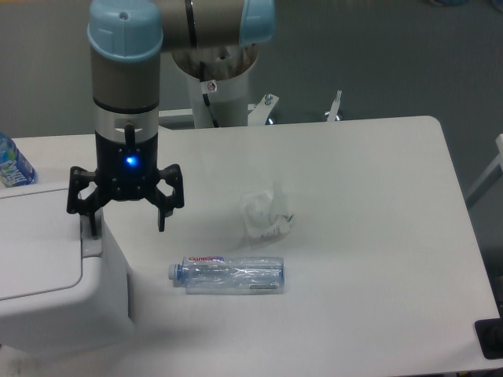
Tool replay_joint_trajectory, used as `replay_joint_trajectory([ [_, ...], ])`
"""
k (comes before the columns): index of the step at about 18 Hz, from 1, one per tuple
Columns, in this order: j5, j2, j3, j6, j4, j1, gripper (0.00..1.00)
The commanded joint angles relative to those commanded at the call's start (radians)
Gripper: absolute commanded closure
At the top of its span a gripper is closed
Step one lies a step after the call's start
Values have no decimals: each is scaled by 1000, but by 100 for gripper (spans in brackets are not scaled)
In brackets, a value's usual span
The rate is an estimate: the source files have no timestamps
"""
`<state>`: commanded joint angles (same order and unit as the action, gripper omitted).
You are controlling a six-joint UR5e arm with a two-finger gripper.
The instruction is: Open the trash can
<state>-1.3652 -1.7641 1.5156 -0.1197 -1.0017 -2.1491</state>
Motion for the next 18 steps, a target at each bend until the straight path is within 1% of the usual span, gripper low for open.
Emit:
replay_joint_trajectory([
  [11,0,-5,0,0,0,0,0],
  [15,-2,-2,-11,0,0,0,0],
  [17,-2,8,-35,2,2,-3,0],
  [18,-3,6,-61,5,0,-12,0],
])
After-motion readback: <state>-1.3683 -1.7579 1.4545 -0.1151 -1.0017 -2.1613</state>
